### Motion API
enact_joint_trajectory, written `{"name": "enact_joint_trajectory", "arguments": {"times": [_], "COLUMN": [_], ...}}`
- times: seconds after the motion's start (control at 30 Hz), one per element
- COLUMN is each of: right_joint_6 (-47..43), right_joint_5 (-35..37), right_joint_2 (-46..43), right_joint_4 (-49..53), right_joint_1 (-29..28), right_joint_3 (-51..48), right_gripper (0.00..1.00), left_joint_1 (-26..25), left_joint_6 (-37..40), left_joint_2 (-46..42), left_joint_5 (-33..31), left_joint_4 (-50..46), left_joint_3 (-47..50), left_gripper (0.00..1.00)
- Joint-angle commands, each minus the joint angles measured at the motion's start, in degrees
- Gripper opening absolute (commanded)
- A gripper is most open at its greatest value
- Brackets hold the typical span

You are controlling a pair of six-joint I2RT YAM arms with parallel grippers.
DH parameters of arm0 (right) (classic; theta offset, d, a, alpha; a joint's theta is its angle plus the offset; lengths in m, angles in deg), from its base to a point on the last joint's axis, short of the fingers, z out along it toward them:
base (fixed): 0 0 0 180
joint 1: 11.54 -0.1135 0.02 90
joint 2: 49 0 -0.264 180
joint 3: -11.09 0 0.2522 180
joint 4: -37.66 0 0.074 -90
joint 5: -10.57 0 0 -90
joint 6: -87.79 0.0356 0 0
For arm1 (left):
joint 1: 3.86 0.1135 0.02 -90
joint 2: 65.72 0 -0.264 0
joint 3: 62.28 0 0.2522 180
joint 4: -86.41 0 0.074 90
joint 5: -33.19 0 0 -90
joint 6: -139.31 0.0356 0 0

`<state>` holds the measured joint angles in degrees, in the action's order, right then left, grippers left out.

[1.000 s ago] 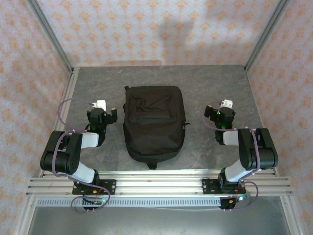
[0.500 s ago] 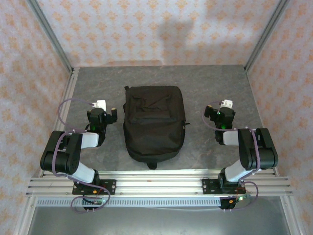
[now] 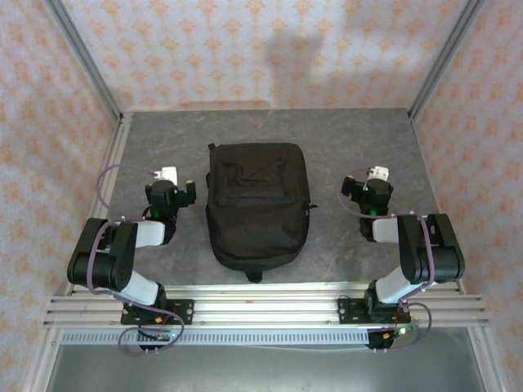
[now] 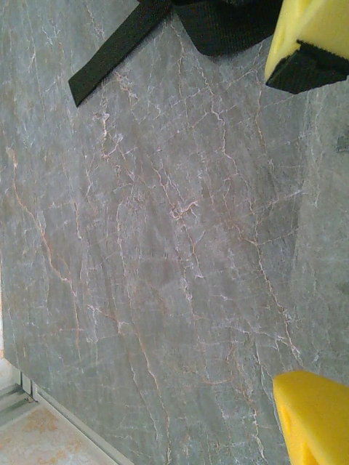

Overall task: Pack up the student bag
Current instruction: Reset both arms

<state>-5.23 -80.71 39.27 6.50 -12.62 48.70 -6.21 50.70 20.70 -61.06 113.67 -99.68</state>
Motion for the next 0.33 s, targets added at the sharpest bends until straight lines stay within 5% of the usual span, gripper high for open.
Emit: {"name": "enact_joint_trajectory", "arguments": {"times": [0.0, 0.3], "right_joint_6": [-0.42, -0.40], "right_joint_5": [0.93, 0.93], "right_joint_2": [-1.07, -1.03], "right_joint_4": [-0.01, -0.04], "right_joint_1": [-0.15, -0.15], "right_joint_3": [0.11, 0.05], "right_gripper": [0.99, 0.99], "left_joint_1": [-0.20, -0.13], "left_joint_6": [-0.31, -0.30], "left_joint_2": [-0.45, -0.45], "left_joint_5": [-0.03, 0.03], "left_joint_4": [1.26, 1.20], "left_joint_3": [-1.06, -1.06], "left_gripper": [1.00, 1.00]}}
